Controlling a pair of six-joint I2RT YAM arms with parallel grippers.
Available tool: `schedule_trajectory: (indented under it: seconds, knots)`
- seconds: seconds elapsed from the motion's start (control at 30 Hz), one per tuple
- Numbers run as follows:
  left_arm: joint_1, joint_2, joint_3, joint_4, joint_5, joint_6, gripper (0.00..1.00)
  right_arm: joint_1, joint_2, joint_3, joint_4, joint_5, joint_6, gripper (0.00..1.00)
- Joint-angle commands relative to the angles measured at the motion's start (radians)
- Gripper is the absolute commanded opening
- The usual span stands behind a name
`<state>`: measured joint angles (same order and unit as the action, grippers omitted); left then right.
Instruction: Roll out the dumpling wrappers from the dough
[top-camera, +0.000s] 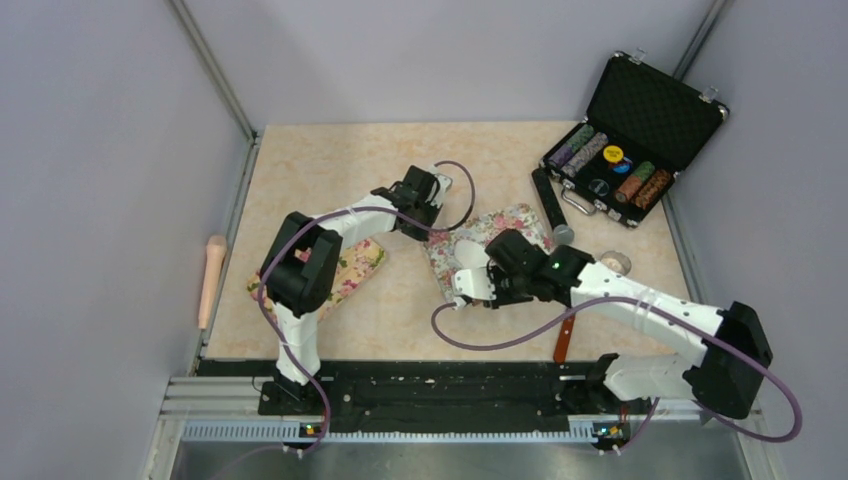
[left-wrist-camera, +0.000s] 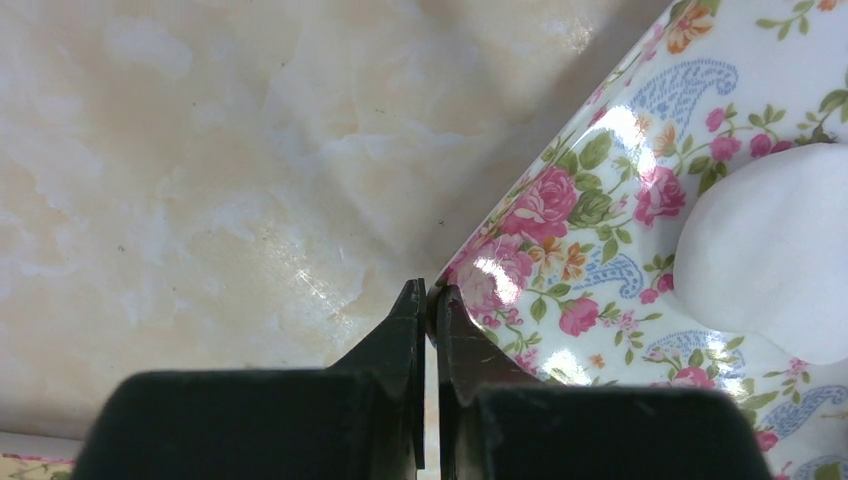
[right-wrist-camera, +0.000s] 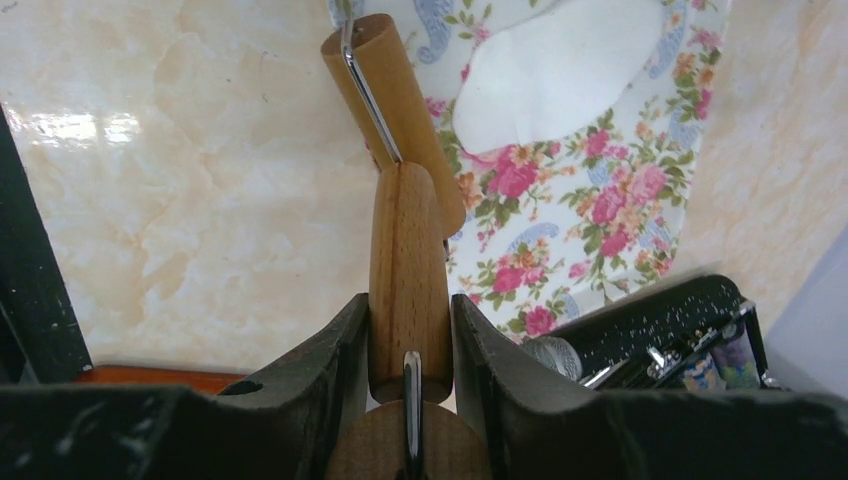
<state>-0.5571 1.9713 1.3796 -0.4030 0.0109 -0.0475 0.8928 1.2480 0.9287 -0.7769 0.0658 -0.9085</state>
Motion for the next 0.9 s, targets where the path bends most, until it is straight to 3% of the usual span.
schedule_trajectory:
  seconds: [0.0, 0.2, 0.4, 0.87]
  knots:
    - [0.003, -0.07, 0.006, 0.055, 0.012, 0.087, 0.0, -0.064, -0.119, 0.011, 0.042, 0.044, 0.022, 0.0]
    - [0.003, -0.08, 0.009, 0.033, 0.074, 0.196, 0.0, -0.173, -0.195, -0.058, 0.361, 0.193, 0.004, 0.0]
    - [0.001, -0.067, 0.043, -0.047, 0.16, 0.28, 0.0, -0.226, -0.132, -0.151, 0.733, 0.337, -0.007, 0.0]
    - [0.001, -0.058, -0.01, -0.059, 0.138, 0.28, 0.0, -0.234, 0.133, -0.187, 0.914, 0.372, 0.006, 0.0]
